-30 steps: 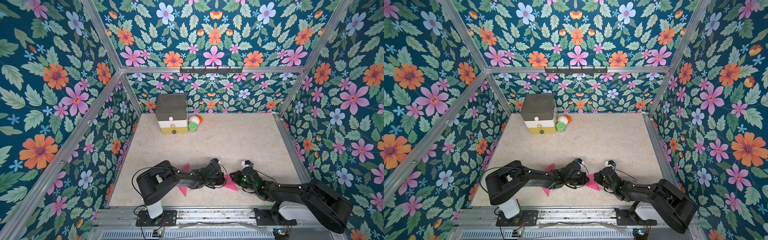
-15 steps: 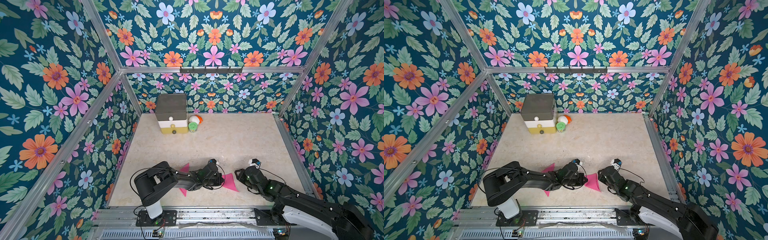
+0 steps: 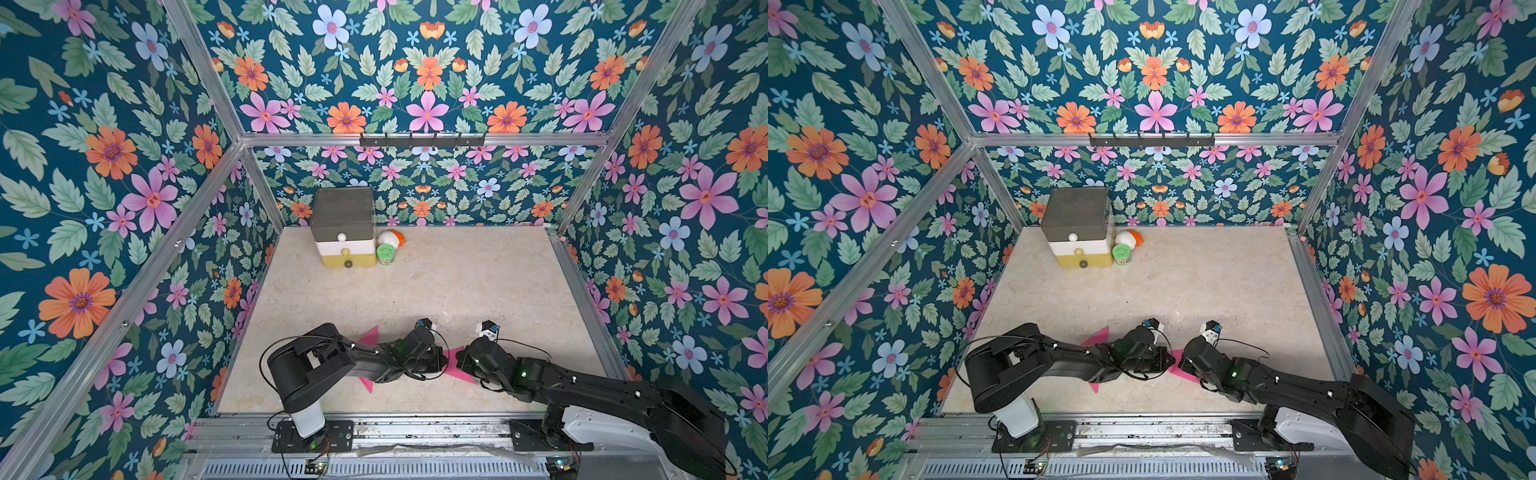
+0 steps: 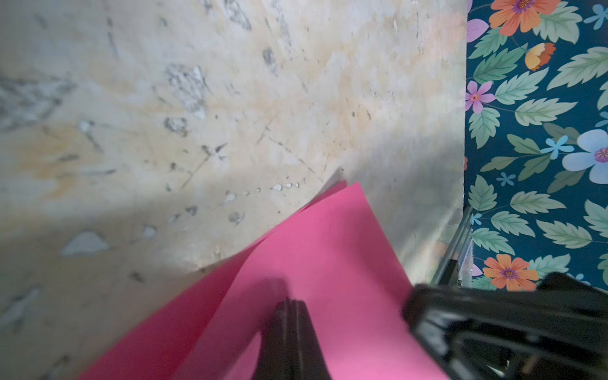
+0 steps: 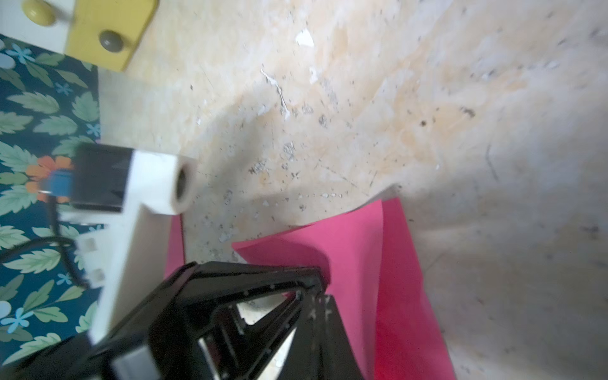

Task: Fold the square paper diagonally
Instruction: Fold the paper at the center of the board.

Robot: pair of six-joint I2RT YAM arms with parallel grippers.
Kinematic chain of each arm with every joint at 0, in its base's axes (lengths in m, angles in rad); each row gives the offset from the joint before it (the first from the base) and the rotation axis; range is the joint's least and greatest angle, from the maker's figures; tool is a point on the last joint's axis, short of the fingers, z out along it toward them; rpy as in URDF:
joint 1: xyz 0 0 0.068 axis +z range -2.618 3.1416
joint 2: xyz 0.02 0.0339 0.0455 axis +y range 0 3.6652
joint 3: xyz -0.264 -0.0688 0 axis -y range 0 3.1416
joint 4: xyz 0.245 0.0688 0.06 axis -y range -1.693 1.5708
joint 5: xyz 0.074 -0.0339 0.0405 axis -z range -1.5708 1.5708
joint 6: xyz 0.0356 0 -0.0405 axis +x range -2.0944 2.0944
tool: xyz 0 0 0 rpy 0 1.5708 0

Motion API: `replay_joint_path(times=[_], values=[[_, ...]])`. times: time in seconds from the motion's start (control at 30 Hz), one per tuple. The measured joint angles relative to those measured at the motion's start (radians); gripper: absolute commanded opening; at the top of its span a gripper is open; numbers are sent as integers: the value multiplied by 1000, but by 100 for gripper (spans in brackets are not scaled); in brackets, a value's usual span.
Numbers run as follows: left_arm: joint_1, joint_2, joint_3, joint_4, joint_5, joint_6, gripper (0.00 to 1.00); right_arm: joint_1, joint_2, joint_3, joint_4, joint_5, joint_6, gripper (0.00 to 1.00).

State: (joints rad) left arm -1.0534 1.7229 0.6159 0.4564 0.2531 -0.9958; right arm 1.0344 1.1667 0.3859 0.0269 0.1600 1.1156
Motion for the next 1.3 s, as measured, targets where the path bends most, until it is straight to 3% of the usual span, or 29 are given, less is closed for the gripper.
replay_joint_path(times=[0.27,0.7,0.93,1.3], values=[[2,1,1,-1,2,0,0,2,123,-2,122,-77,12,0],[3,3,11,-16,5,8,0,10,108,-90,214,-87,68,0],[10,7,9,-9,10,8,0,18,8,-139,154,-103,94,0],[19,8,5,-4,24,8,0,28,-277,-220,-92,-98,156,0]])
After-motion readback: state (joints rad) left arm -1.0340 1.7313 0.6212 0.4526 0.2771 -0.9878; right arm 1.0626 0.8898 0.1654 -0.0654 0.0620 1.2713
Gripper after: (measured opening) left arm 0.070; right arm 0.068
